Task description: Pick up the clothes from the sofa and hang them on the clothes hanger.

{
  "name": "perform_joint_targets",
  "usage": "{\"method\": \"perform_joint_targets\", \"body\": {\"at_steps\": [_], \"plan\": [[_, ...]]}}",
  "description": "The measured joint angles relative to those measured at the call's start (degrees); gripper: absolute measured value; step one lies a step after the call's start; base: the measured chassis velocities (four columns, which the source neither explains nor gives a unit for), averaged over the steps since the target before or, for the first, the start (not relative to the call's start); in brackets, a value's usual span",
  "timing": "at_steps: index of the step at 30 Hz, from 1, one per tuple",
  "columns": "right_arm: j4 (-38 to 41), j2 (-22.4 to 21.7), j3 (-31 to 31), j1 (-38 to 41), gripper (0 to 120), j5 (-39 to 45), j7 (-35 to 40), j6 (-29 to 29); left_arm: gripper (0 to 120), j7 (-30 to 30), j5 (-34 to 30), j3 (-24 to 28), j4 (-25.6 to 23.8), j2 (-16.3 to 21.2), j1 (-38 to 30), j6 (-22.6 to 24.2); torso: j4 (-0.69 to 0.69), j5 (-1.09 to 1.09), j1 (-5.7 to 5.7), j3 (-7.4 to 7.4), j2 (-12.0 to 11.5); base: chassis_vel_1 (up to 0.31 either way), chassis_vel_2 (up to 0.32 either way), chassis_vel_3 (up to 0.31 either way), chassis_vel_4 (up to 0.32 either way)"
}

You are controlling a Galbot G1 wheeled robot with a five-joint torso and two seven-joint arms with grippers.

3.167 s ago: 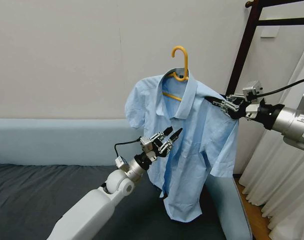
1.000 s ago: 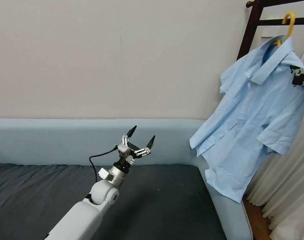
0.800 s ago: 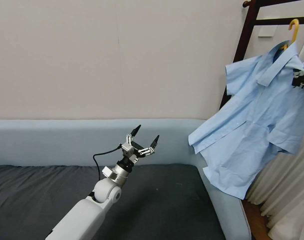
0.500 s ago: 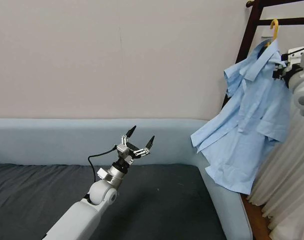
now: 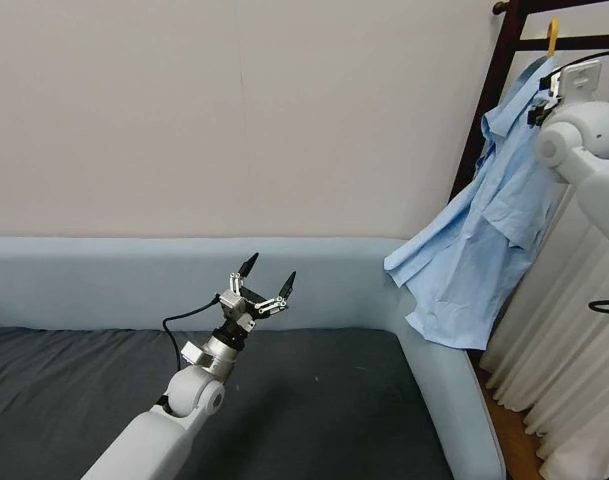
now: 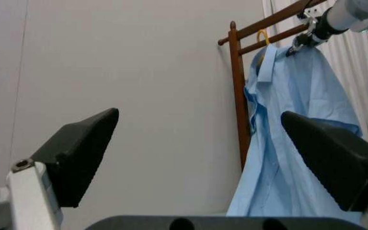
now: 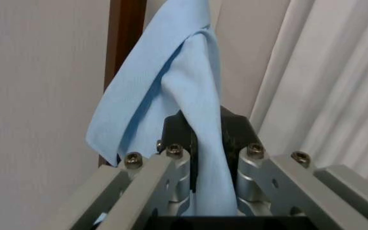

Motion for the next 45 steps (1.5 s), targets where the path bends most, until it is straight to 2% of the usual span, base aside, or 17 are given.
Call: {"method": "perform_joint_targets", "body": {"at_steps": [10,21,24,27,29,32,33,35,37,38,39,40,41,42,43,44,45], "plan": [[-7.6,5.0,2.4,0.4,7,3.9,2.9,0.4,100,0.0,-0.3,0.0,-0.6,-0.4,0.4,0.3,0.00,0.00,0.00,0.00,0.0,0.000,0.000,0.000,0.000],[-6.4,4.0,3.5,-1.5,7,5.1,2.8,0.8,100,-0.3,-0.4,-0.5,-0.8,-0.6,1.1,0.1,-0.02,0.02,0.00,0.00,0.0,0.000,0.000,0.000,0.000],[-4.4,3.5,5.4,-2.5,9,7.5,1.2,1.0,100,-3.6,-0.4,-0.7,-1.7,-0.5,1.6,0.8,-0.03,0.02,0.00,-0.01,0.0,0.000,0.000,0.000,0.000],[0.8,1.1,6.5,-5.2,23,5.9,-0.6,3.6,100,-10.1,0.2,-1.0,-3.1,-0.5,2.9,2.7,0.00,0.02,0.00,0.00,0.0,0.000,0.000,0.000,0.000],[3.3,-0.1,7.1,-6.6,27,5.2,-1.6,5.0,100,-12.2,0.5,-1.1,-3.5,-0.5,3.6,3.6,0.00,0.02,0.00,-0.01,0.0,0.000,0.000,0.000,0.000],[12.2,-5.1,11.0,-13.8,40,3.6,-9.2,14.4,100,-16.9,0.4,-2.1,-6.5,-0.1,7.0,7.8,-0.02,0.01,0.00,-0.01,0.0,0.000,0.000,0.000,0.000],[12.2,-5.1,11.0,-13.8,40,3.6,-9.2,14.4,100,-16.9,0.4,-2.1,-6.5,-0.1,7.0,7.8,-0.02,0.01,0.00,-0.01,0.0,0.000,0.000,0.000,0.000],[20.4,-9.5,16.6,-23.8,52,3.1,-18.6,24.0,100,-17.7,0.5,-3.5,-8.4,-0.4,9.7,9.7,-0.01,0.03,-0.01,-0.01,0.0,0.000,0.000,0.000,0.000],[25.0,-11.2,20.6,-30.5,58,2.5,-21.6,27.0,100,-18.7,1.7,-4.6,-8.9,-1.1,11.0,10.1,-0.04,0.03,-0.02,-0.01,0.0,0.000,0.000,0.000,0.000],[25.0,-11.2,20.6,-30.5,58,2.5,-21.6,27.0,100,-18.7,1.7,-4.6,-8.9,-1.1,11.0,10.1,-0.04,0.03,-0.02,-0.01,0.0,0.000,0.000,0.000,0.000],[29.5,-12.0,25.3,-37.8,63,1.6,-23.0,30.2,100,-20.7,3.6,-6.2,-9.9,-2.3,13.1,10.8,-0.05,0.03,-0.01,-0.02,0.0,0.000,0.000,0.000,0.000],[30.4,-12.0,26.3,-39.5,65,1.1,-23.2,31.1,100,-21.3,4.1,-6.6,-10.1,-2.5,13.7,10.8,-0.06,0.02,-0.01,-0.03,0.0,0.000,0.000,0.000,0.000],[34.2,-10.5,30.5,-50.4,73,-4.4,-24.2,35.9,100,-24.3,7.3,-9.5,-11.7,-4.3,18.0,10.7,-0.09,-0.03,-0.03,-0.04,0.0,0.000,0.000,0.000,0.000],[34.6,-9.2,31.4,-54.1,78,-7.6,-25.0,37.4,100,-24.9,8.7,-11.1,-12.6,-5.1,20.3,10.7,-0.06,0.02,-0.02,-0.02,0.0,0.000,0.000,0.000,0.000],[34.6,-9.2,31.4,-54.1,78,-7.6,-25.0,37.4,100,-24.9,8.7,-11.1,-12.6,-5.1,20.3,10.7,-0.06,0.02,-0.02,-0.02,0.0,0.000,0.000,0.000,0.000],[35.0,-6.1,33.2,-59.9,81,-14.2,-26.8,39.6,100,-25.8,11.2,-13.7,-13.5,-6.8,24.0,10.5,0.04,0.09,-0.02,-0.01,0.0,0.000,0.000,0.000,0.000],[35.4,-3.8,34.8,-64.2,86,-18.2,-28.2,40.7,100,-26.4,12.8,-14.8,-13.7,-7.8,26.1,10.3,0.08,0.02,-0.02,-0.01,0.0,0.000,0.000,0.000,0.000]]}}
